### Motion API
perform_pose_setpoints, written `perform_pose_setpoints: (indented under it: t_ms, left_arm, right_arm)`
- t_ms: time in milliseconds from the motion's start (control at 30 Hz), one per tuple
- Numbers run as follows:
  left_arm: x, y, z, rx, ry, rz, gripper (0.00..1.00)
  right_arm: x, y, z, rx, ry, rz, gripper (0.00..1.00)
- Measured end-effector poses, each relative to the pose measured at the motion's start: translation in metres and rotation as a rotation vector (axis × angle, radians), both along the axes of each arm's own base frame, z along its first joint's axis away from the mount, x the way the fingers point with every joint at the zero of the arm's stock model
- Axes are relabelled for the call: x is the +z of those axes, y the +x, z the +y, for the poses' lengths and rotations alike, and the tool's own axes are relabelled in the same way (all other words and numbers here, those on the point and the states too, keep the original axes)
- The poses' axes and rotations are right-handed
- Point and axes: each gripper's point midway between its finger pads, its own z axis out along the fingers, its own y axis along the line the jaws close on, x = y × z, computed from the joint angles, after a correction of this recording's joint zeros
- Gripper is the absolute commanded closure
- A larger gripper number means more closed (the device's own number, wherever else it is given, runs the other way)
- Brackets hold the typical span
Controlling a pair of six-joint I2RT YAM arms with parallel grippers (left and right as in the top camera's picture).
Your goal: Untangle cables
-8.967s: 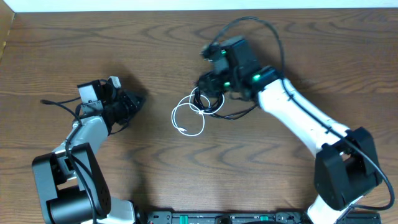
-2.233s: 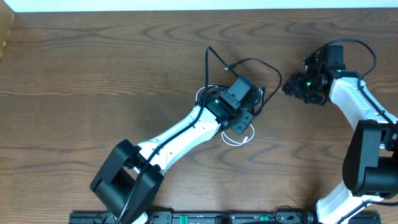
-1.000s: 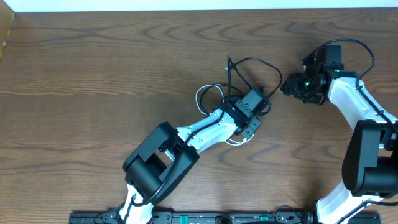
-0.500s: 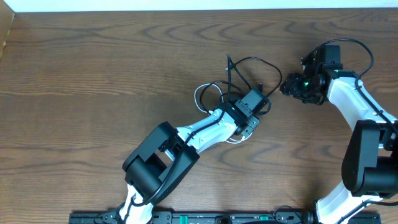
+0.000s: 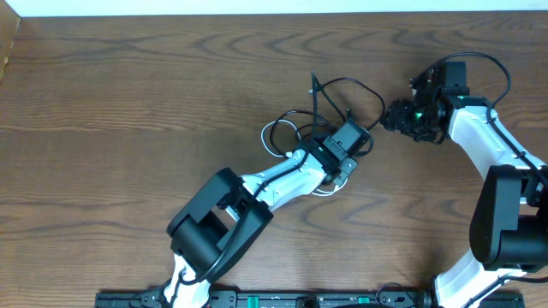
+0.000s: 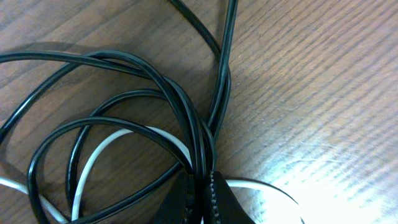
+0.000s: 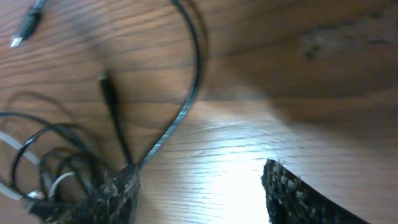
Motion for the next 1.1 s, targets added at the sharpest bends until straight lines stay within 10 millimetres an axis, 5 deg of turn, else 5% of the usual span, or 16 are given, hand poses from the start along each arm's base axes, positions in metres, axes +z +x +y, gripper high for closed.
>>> perform_pose_setpoints:
  t_ms: [133,367,767,1100]
  left_arm:
    - [0.018,0.003,0.001,0.014,-0.069,0.021,0.92]
    - [0.082,0.024,0.013,0.073,-0.344,0.095,0.92]
    - [0.115,0.043,0.049,0.143,-0.711,0.372,0.93]
    - [0.127,0.054,0.059,0.254,-0.824,0.46,0.92]
  right_arm:
    - [0.008,0.001,0.018,0.094,0.084,-0.04,0.35]
    - [0.031,-0.004,0.055,0.297,0.27,-0.132,0.32]
    - [0.058,-0.015,0.086,0.426,0.464,-0.193,0.35]
    - [0.051,-0.031,0.132,0.421,0.472,-0.076,0.41]
